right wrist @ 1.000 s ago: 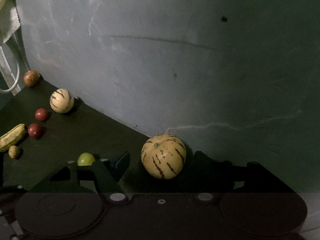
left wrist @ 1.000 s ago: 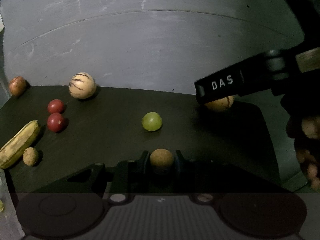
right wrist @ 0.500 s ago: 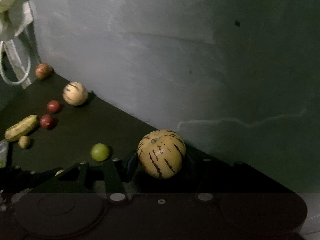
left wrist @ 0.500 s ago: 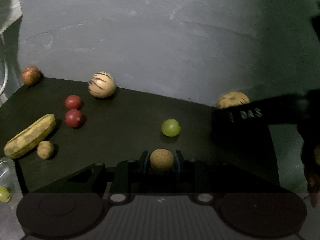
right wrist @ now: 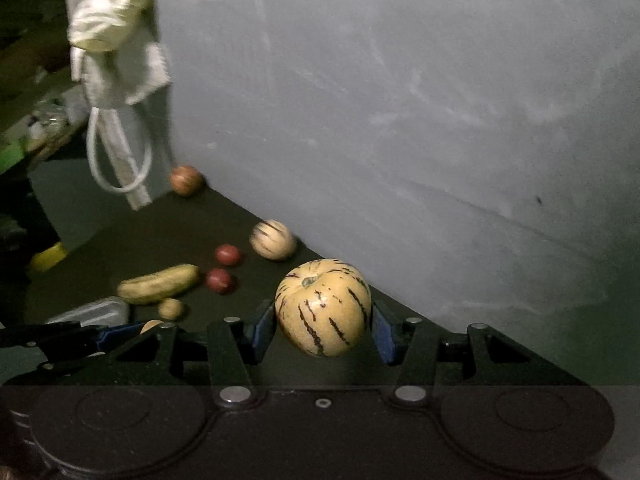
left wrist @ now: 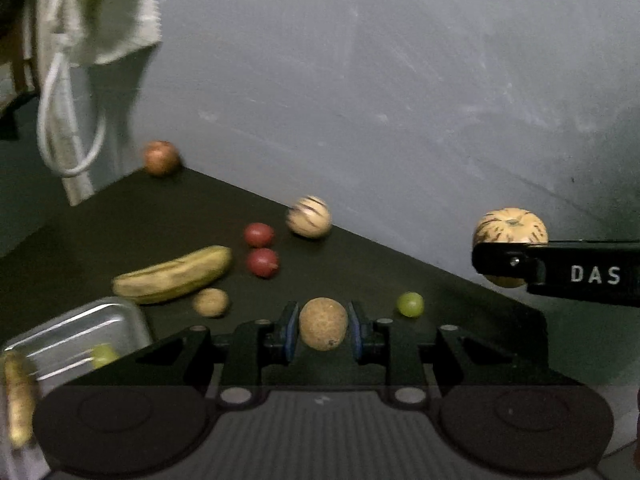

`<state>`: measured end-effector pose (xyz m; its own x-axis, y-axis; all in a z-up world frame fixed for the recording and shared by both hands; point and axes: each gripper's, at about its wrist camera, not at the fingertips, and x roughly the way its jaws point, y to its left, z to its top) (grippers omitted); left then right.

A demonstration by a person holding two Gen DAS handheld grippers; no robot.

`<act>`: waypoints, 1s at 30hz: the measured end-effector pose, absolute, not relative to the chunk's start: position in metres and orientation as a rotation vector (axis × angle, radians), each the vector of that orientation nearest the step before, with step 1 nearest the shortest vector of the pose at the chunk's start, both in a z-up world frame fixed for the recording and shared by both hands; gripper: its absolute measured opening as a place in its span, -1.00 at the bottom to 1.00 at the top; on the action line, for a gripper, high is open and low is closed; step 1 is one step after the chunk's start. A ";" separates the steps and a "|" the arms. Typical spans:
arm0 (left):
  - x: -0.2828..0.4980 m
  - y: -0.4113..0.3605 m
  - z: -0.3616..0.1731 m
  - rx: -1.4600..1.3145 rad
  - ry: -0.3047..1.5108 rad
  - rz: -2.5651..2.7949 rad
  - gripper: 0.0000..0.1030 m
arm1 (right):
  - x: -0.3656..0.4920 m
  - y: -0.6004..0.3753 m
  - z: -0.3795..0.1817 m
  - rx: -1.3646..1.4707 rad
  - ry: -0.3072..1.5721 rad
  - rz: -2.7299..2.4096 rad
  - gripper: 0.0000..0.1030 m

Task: Organize fruits
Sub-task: 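Carry the brown fruit in the left gripper while the right gripper carries the melon over the tray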

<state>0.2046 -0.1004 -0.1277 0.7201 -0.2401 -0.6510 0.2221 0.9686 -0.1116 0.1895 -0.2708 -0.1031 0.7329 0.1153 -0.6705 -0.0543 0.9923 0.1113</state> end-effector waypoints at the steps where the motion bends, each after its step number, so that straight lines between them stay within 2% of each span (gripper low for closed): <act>1: 0.201 -0.094 -0.122 -0.032 0.714 -0.239 -0.46 | 0.188 -0.266 -0.098 0.083 0.733 0.109 0.02; 18: 0.130 0.002 -0.063 -0.094 0.598 0.020 -0.46 | 0.154 -0.181 -0.031 0.044 0.614 0.393 0.02; 30: 0.074 0.048 -0.064 -0.139 0.598 0.156 -0.46 | 0.120 -0.134 -0.027 -0.005 0.626 0.583 0.02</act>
<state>0.0741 0.0480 -0.0642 0.8152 0.1060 -0.5694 -0.1861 0.9789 -0.0843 0.1196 -0.1339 -0.0267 0.6561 0.5129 -0.5536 -0.5159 0.8402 0.1670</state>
